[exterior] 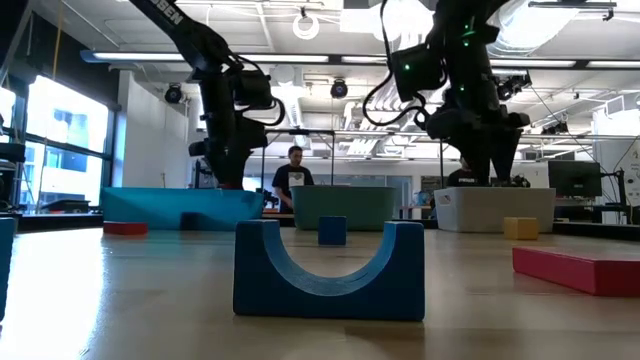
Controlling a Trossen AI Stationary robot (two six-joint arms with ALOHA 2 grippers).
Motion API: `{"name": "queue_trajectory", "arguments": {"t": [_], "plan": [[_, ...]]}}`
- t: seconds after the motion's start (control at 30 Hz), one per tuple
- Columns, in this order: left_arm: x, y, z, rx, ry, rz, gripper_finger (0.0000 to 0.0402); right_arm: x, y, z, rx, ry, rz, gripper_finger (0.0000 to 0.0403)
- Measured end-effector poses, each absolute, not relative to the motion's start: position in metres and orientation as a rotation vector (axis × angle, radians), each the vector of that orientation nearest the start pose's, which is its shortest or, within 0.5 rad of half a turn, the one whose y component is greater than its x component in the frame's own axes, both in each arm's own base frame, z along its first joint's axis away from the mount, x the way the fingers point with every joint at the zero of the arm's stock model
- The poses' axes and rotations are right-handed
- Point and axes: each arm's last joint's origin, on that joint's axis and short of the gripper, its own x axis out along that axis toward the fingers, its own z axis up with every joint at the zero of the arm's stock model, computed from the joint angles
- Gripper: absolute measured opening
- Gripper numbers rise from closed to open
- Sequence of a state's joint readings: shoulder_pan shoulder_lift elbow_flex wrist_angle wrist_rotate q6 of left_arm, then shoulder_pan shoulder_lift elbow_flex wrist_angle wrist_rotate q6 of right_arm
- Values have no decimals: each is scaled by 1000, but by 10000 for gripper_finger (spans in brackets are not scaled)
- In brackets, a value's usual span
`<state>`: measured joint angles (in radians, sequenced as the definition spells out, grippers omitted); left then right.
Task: Sort & place blocks by color
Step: Put the red block into the blue bin, then put the yellow block into the grey bin
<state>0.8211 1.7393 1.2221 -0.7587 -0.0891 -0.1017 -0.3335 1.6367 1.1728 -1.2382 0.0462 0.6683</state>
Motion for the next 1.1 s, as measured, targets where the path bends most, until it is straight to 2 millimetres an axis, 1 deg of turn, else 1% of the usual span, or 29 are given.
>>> {"name": "queue_trajectory", "arguments": {"t": [0.27, 0.4, 0.57, 0.87, 1.1], "plan": [[226, 247, 202, -548, 1195, 841, 200, 254, -89, 217, 724, 1547, -870, 236], [226, 247, 202, -543, 1196, 838, 221, 253, -91, 217, 700, 1541, -894, 236], [226, 247, 202, -533, 1201, 829, 227, 251, -94, 216, 712, 1538, -910, 236], [226, 247, 202, -532, 1201, 829, 227, 230, -97, 186, 758, 1632, -942, 236], [226, 247, 202, -532, 1201, 829, 227, 228, -100, 177, 804, 1598, -917, 236]]}}
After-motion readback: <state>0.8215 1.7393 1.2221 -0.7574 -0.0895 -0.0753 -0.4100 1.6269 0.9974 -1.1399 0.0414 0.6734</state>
